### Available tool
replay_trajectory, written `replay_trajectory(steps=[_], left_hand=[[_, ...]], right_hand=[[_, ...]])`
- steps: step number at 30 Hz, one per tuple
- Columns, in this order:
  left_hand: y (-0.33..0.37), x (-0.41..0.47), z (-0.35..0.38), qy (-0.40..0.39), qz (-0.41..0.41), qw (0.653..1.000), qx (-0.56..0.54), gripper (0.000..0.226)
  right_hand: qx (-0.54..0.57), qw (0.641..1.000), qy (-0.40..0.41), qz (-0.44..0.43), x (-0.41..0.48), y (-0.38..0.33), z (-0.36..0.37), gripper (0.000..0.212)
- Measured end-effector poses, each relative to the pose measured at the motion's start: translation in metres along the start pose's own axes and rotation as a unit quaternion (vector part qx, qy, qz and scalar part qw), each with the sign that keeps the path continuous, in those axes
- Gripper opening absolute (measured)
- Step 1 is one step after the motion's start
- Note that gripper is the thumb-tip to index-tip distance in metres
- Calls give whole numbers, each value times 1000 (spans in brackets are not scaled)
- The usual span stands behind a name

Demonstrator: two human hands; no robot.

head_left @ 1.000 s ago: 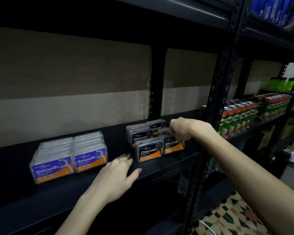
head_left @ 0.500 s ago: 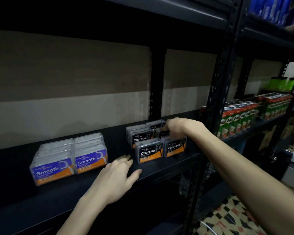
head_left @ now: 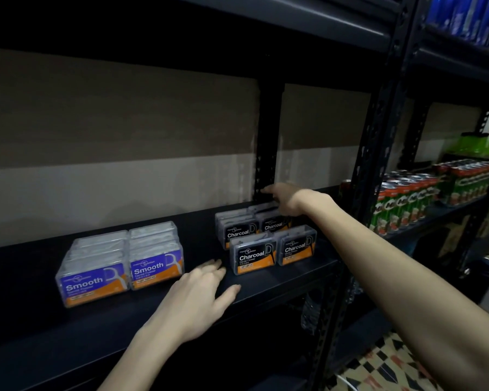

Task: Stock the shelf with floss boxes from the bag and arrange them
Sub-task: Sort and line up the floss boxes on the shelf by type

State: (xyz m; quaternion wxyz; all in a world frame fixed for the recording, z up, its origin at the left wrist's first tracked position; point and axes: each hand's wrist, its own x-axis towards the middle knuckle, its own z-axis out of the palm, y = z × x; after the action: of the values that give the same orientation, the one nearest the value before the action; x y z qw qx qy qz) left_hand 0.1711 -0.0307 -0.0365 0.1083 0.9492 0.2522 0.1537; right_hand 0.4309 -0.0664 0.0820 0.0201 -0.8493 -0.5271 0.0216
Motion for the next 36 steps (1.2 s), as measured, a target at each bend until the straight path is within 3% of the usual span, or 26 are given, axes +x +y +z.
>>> replay_trajectory(steps=[3,6,11,16,20,24,29,36], left_hand=[[0,0,0,2,-2,1000,-4,66],[0,0,1,7,2,1000,-3,65],[0,0,1,10,3,1000,-5,64],[-1,1,0,7,5,1000,-5,64],[0,1,0,8,4,1000,-5,64],[0,0,1,11,2,1000,-3,63],[-2,1,4,7,-3,1000,11,65],[-2,2,3,-7,-11,1000,14,66]], right_hand=[[-33,997,-63,-4,9,-8,-4,90],[-46,995,-90,-6,20,-8,0,89],[-40,998,-45,-15,28,-5,5,75],[-24,998,-60,-17,25,-4,1,70],[-42,997,-58,-9,11,-9,-7,87],[-7,999,20,-32,-38,-25,-24,73],[-24,996,-48,-71,-87,-51,-7,66],[-64,991,64,-93,-71,-54,25,53]])
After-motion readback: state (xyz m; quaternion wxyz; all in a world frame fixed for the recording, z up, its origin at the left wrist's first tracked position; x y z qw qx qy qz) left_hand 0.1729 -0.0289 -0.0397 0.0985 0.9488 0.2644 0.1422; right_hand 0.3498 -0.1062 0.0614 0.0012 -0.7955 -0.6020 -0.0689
